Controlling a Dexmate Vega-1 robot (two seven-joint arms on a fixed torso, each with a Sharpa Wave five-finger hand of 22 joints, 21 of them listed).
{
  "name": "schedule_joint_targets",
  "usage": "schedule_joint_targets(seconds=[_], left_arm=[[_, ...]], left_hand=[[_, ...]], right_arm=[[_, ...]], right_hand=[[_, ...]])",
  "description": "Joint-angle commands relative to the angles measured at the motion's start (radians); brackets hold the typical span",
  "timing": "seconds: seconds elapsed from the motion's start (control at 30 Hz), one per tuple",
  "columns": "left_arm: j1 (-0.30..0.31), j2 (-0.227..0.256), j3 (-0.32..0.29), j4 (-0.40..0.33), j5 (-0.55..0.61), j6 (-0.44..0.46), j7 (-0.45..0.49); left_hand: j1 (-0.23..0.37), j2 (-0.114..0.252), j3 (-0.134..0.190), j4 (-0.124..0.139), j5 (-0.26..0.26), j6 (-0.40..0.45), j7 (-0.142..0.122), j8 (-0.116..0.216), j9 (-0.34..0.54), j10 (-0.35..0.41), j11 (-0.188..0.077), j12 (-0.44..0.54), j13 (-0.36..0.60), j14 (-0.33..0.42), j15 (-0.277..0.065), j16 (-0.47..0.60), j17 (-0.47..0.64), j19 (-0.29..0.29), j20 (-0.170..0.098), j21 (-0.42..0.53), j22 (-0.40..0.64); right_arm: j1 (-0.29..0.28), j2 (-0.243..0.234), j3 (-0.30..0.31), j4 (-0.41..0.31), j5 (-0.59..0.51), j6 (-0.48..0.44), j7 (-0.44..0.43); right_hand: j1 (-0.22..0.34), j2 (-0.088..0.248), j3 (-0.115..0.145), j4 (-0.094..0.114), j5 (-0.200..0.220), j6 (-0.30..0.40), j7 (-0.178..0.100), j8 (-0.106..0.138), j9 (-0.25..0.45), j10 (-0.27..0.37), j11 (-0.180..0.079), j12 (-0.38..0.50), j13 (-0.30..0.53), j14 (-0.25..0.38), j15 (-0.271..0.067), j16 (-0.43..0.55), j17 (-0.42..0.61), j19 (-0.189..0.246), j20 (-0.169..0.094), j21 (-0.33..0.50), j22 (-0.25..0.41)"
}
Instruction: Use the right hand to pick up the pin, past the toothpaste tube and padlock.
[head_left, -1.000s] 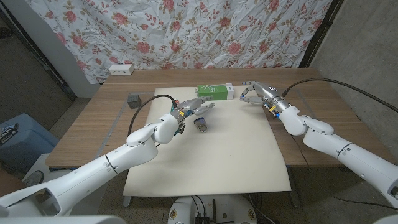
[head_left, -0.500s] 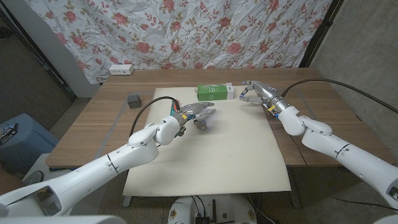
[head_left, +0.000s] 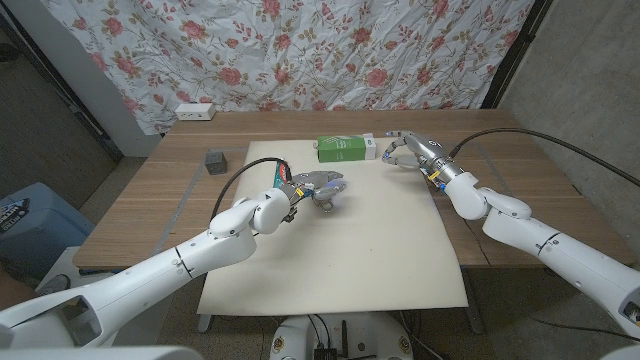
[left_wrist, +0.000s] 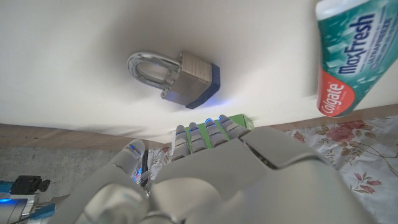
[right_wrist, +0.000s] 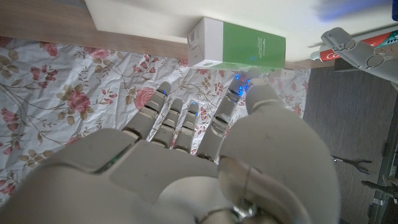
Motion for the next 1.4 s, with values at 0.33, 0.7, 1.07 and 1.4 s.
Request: schedule_joint_targets(seconds=[0.33, 0.7, 1.07, 1.4], left_arm=[[-0.027, -0.005, 0.007, 0.041, -0.001, -0.025, -0.084], [-0.023, 0.000, 0.005, 0.039, 0.002, -0.035, -0.085], [-0.010, 0.007, -0.003, 0.021, 0.002, -0.017, -0.090], [-0.010, 0.007, -0.003, 0.017, -0.002, -0.014, -0.098]], left_hand=[[-0.010, 0.092, -0.018, 0.001, 0.004, -0.021, 0.000, -0.002, 0.002, -0.022, -0.003, -0.003, 0.000, -0.020, -0.068, 0.001, 0.006, -0.019, -0.136, 0.005, 0.006], [-0.010, 0.094, -0.030, 0.001, 0.004, -0.017, 0.008, 0.002, 0.002, -0.017, 0.001, 0.002, 0.000, -0.015, -0.065, 0.006, 0.006, -0.024, -0.137, 0.008, 0.006], [-0.009, 0.100, -0.042, 0.001, 0.005, -0.008, 0.015, 0.007, 0.002, -0.005, 0.003, 0.007, 0.000, -0.002, -0.066, 0.012, 0.006, -0.018, -0.137, 0.014, 0.006], [-0.008, 0.102, -0.047, 0.000, 0.006, -0.007, 0.014, 0.008, 0.002, -0.004, 0.003, 0.008, 0.000, -0.001, -0.064, 0.012, 0.005, -0.017, -0.137, 0.016, 0.005]], right_arm=[[-0.008, 0.012, -0.006, -0.015, 0.001, 0.001, -0.003], [-0.011, 0.028, -0.012, -0.010, 0.013, 0.022, -0.005], [-0.004, 0.052, -0.022, 0.010, 0.027, 0.056, 0.000], [0.006, 0.083, -0.033, 0.049, 0.048, 0.076, -0.001]], right_hand=[[0.004, 0.007, -0.005, -0.002, 0.002, 0.017, -0.013, 0.005, 0.003, 0.014, 0.001, -0.005, 0.002, 0.009, -0.017, 0.006, 0.006, 0.003, 0.009, -0.003, 0.004], [0.005, 0.008, -0.006, -0.002, 0.003, 0.017, -0.013, 0.004, 0.002, 0.013, 0.002, -0.006, 0.002, 0.010, -0.016, 0.007, 0.007, 0.003, 0.009, -0.003, 0.004], [0.008, 0.009, -0.005, -0.004, 0.003, 0.018, -0.013, 0.002, 0.001, 0.017, 0.005, -0.006, 0.002, 0.012, -0.016, 0.008, 0.009, 0.002, 0.009, -0.003, 0.004], [0.009, 0.009, -0.006, -0.004, 0.003, 0.018, -0.013, 0.002, 0.000, 0.024, 0.001, -0.004, 0.002, 0.012, -0.017, 0.009, 0.010, 0.001, 0.010, -0.003, 0.004]])
